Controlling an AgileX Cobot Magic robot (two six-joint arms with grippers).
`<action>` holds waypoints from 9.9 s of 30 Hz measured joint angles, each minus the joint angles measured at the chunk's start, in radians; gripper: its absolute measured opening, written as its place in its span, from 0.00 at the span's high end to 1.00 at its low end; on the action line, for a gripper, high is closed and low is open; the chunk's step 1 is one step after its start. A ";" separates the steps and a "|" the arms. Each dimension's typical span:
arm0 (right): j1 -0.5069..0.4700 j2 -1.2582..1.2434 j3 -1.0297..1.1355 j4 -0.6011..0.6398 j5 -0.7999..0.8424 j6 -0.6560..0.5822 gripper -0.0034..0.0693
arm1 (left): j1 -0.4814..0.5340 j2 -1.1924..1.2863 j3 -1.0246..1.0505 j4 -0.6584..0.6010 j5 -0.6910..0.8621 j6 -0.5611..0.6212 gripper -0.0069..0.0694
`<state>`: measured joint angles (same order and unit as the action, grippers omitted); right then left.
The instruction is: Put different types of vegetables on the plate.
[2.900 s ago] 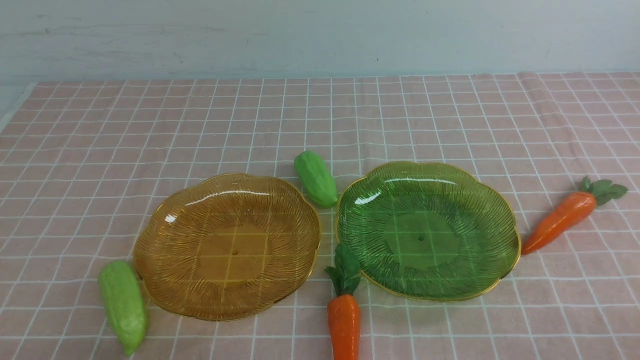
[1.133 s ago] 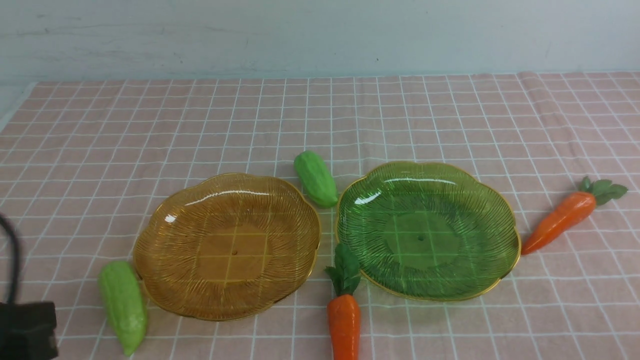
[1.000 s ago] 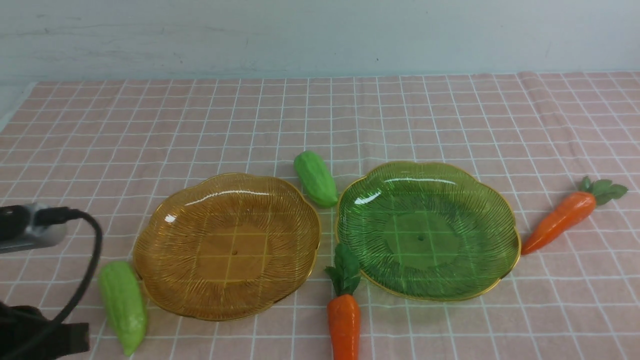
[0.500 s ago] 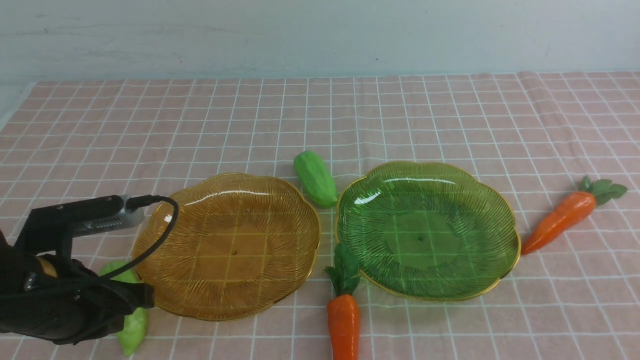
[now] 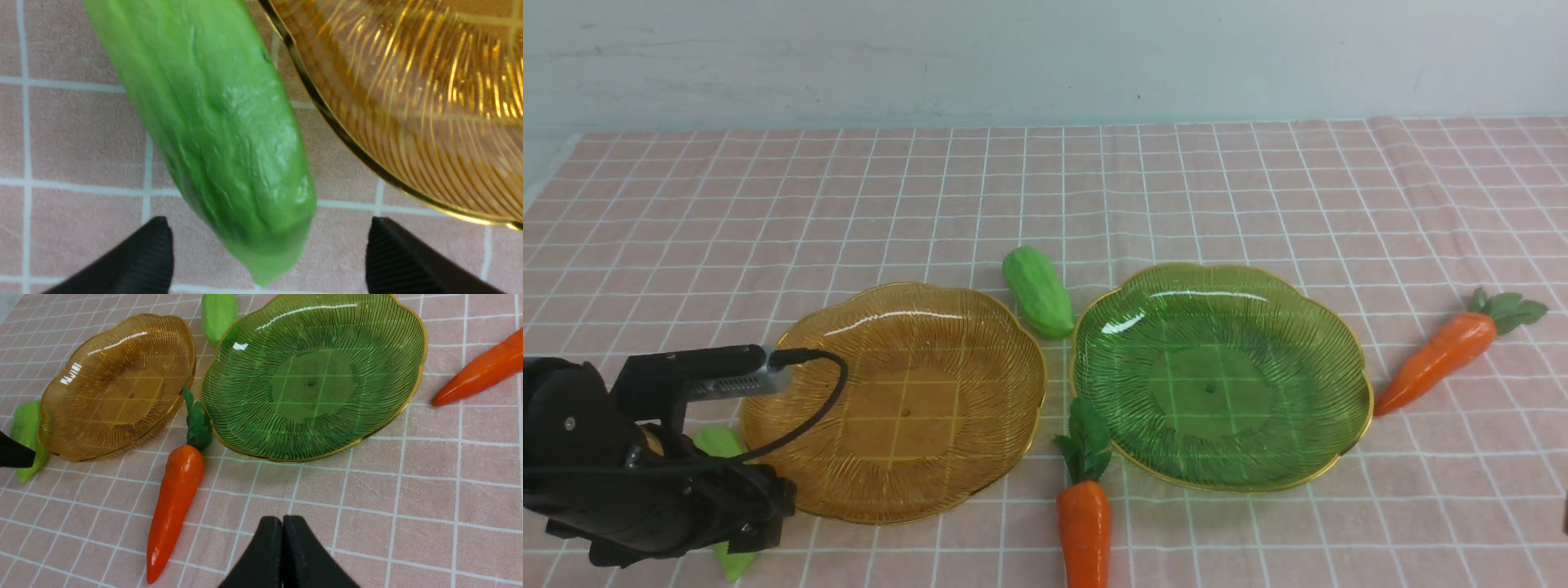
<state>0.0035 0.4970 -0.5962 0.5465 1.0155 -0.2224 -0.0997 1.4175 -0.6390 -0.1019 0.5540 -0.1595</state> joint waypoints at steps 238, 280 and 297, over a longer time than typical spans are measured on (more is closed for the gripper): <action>0.181 -0.426 0.179 -0.445 -0.880 0.253 0.97 | -0.110 -1.094 0.204 0.034 -0.026 0.092 0.91; 0.181 -0.454 0.231 -0.445 -0.940 0.222 0.97 | 0.073 -1.416 0.542 0.055 -0.159 0.231 0.91; 0.181 -0.454 0.231 -0.445 -0.941 0.222 0.97 | 0.080 -1.430 0.666 0.083 -0.169 0.235 0.91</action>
<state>0.1848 0.0431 -0.3648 0.1011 0.0746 0.0000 -0.0195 -0.0125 0.0267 -0.0184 0.3847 0.0752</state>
